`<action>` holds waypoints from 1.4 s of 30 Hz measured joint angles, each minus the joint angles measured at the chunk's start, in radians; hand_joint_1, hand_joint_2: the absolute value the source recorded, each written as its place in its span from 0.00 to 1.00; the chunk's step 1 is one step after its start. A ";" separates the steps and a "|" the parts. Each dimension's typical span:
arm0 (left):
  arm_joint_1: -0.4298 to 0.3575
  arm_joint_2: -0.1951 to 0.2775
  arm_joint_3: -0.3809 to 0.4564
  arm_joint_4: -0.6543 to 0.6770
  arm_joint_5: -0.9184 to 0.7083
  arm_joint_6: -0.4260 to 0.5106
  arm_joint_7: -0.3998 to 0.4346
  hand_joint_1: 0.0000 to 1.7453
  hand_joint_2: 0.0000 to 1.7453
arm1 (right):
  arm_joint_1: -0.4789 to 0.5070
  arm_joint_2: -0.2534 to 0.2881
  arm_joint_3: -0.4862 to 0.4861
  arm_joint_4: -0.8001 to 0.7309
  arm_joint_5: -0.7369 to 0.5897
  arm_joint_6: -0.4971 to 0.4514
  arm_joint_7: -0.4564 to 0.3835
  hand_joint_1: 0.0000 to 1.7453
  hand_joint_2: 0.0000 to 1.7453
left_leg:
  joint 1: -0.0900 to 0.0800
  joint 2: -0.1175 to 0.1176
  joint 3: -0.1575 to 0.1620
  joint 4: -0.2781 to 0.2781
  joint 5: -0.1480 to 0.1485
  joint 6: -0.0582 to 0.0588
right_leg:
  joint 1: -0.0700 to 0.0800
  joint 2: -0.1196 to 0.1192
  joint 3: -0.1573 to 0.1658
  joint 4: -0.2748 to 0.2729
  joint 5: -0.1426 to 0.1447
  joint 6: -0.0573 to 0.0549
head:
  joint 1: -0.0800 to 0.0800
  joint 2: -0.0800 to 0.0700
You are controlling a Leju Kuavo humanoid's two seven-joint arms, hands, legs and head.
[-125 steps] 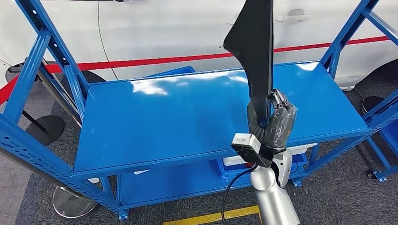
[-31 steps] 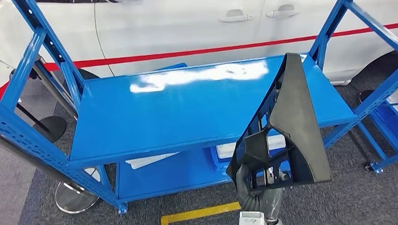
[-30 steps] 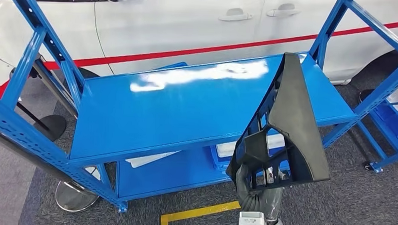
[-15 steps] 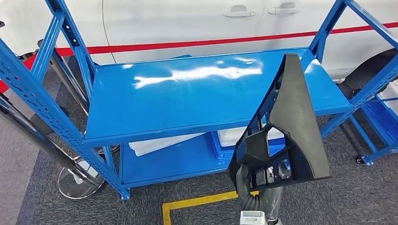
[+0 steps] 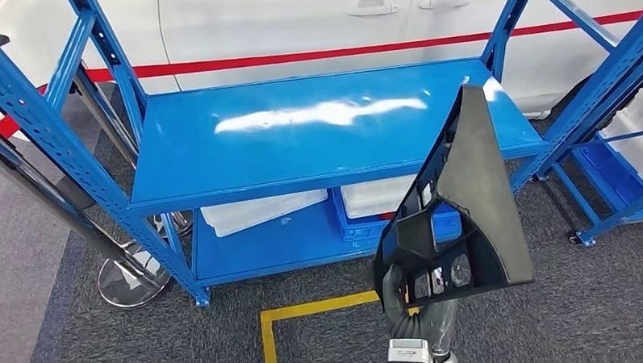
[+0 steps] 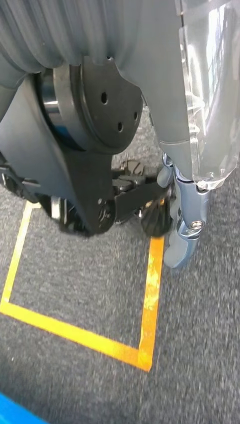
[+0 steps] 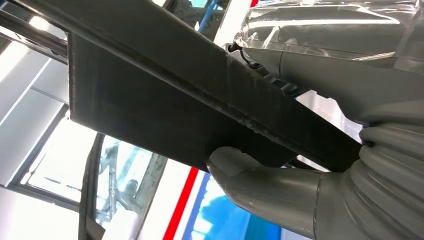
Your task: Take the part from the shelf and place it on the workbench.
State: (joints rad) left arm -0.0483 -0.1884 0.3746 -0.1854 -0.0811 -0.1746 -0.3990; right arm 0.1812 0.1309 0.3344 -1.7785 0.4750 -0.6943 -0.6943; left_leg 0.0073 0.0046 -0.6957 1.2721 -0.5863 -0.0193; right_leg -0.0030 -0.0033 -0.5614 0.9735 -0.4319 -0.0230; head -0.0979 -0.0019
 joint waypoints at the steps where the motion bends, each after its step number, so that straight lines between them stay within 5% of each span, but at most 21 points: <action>1: 0.000 0.000 0.000 0.000 -0.001 0.000 0.000 0.00 1.00 | 0.001 0.000 0.000 0.000 0.000 0.000 0.000 1.00 1.00 | 0.001 0.000 0.010 0.015 0.005 -0.002 | 0.000 0.000 -0.014 0.003 0.008 0.002 | 0.000 0.000; 2: 0.000 0.000 0.000 0.000 -0.001 -0.001 0.000 0.00 1.00 | 0.001 0.000 -0.001 0.000 0.001 0.000 0.000 1.00 1.00 | 0.002 0.000 0.040 -0.012 0.026 -0.003 | 0.000 0.000 -0.027 0.006 0.016 0.004 | 0.000 0.000; 5: -0.002 0.000 0.000 0.000 -0.001 -0.001 0.000 0.00 1.00 | 0.003 0.000 -0.002 0.000 0.001 0.000 0.000 1.00 1.00 | 0.002 -0.003 0.187 -0.221 0.072 0.004 | -0.001 0.003 -0.059 0.021 0.034 0.017 | 0.000 0.000; 7: -0.001 0.000 0.000 0.000 -0.002 -0.001 0.000 0.00 1.00 | 0.003 0.000 -0.002 0.000 0.001 0.000 0.000 1.00 1.00 | -0.003 -0.007 0.222 -0.286 0.068 0.015 | -0.001 0.003 -0.067 0.025 0.046 0.030 | 0.001 0.000; 10: 0.000 0.000 0.000 0.000 -0.002 -0.001 0.000 0.00 1.00 | 0.005 -0.001 -0.002 0.000 0.001 0.000 0.000 1.00 1.00 | -0.003 -0.004 0.207 -0.294 0.090 0.037 | -0.005 0.006 -0.077 0.034 0.046 0.048 | 0.002 0.000; 12: -0.002 -0.001 0.000 0.000 -0.002 -0.001 0.000 0.00 1.00 | 0.006 -0.002 -0.003 0.000 0.000 0.000 0.000 1.00 1.00 | -0.001 0.001 0.191 -0.299 0.110 0.053 | -0.008 0.008 -0.106 0.104 -0.024 0.057 | 0.002 0.000; 14: -0.002 -0.001 0.000 0.000 -0.002 -0.001 0.000 0.00 1.00 | 0.007 -0.002 -0.003 0.000 0.000 0.000 0.000 1.00 1.00 | -0.005 0.004 0.168 -0.297 0.128 0.058 | -0.009 0.007 -0.146 0.233 -0.114 0.063 | 0.002 0.000; 15: -0.002 -0.001 0.000 0.000 -0.002 -0.001 0.000 0.00 1.00 | 0.008 -0.003 -0.003 0.000 -0.001 0.000 0.000 1.00 1.00 | -0.007 0.006 0.155 -0.295 0.136 0.058 | -0.010 0.007 -0.156 0.286 -0.137 0.065 | 0.002 0.000; 17: -0.002 0.000 0.000 0.000 -0.002 -0.001 0.000 0.00 1.00 | 0.009 -0.004 -0.003 0.001 -0.001 0.000 0.000 1.00 1.00 | -0.008 0.008 0.130 -0.289 0.150 0.056 | -0.010 0.007 -0.127 0.292 -0.122 0.064 | 0.002 0.000; 19: -0.002 -0.001 0.000 0.000 -0.002 -0.001 0.000 0.00 1.00 | 0.009 -0.004 -0.003 0.001 -0.002 0.000 0.000 1.00 1.00 | -0.009 0.007 0.111 -0.280 0.159 0.051 | -0.010 0.006 -0.031 0.162 -0.080 0.059 | 0.002 0.000; 21: -0.002 -0.001 0.000 0.000 -0.002 -0.001 0.000 0.00 1.00 | 0.008 -0.004 -0.003 0.001 -0.002 0.000 0.000 1.00 1.00 | -0.010 0.007 0.100 -0.274 0.168 0.042 | -0.004 0.006 0.046 0.043 -0.067 0.049 | 0.002 0.000; 25: -0.002 -0.002 0.000 0.000 -0.002 0.000 0.000 0.00 1.00 | 0.008 -0.004 -0.003 0.001 0.001 0.000 0.000 1.00 1.00 | -0.009 0.005 0.087 -0.268 0.176 0.019 | 0.000 0.005 0.050 0.009 -0.052 0.022 | 0.001 0.000; 27: -0.001 -0.003 0.000 0.000 -0.002 0.000 0.000 0.00 1.00 | 0.007 -0.004 -0.003 0.001 0.003 0.000 0.000 1.00 1.00 | -0.007 0.002 0.063 -0.208 0.118 0.010 | -0.004 0.001 0.037 0.004 -0.036 0.004 | 0.001 0.000; 30: -0.001 -0.003 0.000 0.000 -0.003 0.002 0.000 0.00 1.00 | 0.008 -0.003 -0.003 0.001 0.005 0.000 0.000 1.00 1.00 | -0.003 0.001 0.010 -0.018 0.000 0.001 | 0.001 -0.001 0.005 0.008 -0.013 -0.005 | 0.001 0.000; 32: -0.001 -0.003 -0.001 0.000 -0.006 0.004 0.000 0.00 1.00 | 0.008 -0.003 -0.003 0.001 0.005 0.000 0.000 1.00 1.00 | -0.003 0.002 0.027 0.008 0.006 0.000 | 0.002 -0.001 -0.020 0.014 0.001 -0.003 | 0.001 0.000; 34: -0.002 -0.003 -0.002 0.000 -0.010 0.007 0.000 0.00 1.00 | 0.008 -0.003 -0.003 0.001 0.005 0.000 0.000 1.00 1.00 | -0.003 0.000 0.115 -0.112 0.056 0.005 | 0.002 0.001 -0.041 0.023 0.012 0.001 | 0.001 0.000; 37: -0.005 -0.003 -0.002 0.000 -0.013 0.009 -0.001 0.00 1.00 | 0.008 -0.003 -0.003 0.001 0.005 0.000 0.000 1.00 1.00 | -0.009 -0.004 0.219 -0.282 0.073 0.019 | 0.003 0.003 -0.059 0.031 0.030 0.016 | 0.001 0.000; 40: -0.005 -0.003 -0.002 0.000 -0.014 0.010 -0.001 0.00 1.00 | 0.009 -0.003 -0.003 0.001 0.006 0.000 0.000 1.00 1.00 | -0.013 -0.002 0.212 -0.298 0.090 0.037 | 0.001 0.005 -0.065 0.032 0.043 0.035 | 0.001 0.000; 42: -0.007 -0.004 -0.002 0.000 -0.014 0.010 -0.001 0.00 1.00 | 0.009 -0.003 -0.004 0.001 0.007 0.000 0.000 1.00 1.00 | -0.009 0.003 0.197 -0.305 0.112 0.053 | -0.001 0.006 -0.086 0.080 -0.011 0.044 | 0.002 0.000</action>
State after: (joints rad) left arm -0.0553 -0.1923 0.3723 -0.1854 -0.0950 -0.1642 -0.3998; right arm 0.1905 0.1281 0.3307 -1.7777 0.4816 -0.6947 -0.6945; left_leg -0.0017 0.0072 -0.4989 0.9666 -0.4742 0.0340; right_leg -0.0037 0.0031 -0.6474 1.0536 -0.4430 0.0214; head -0.0963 -0.0019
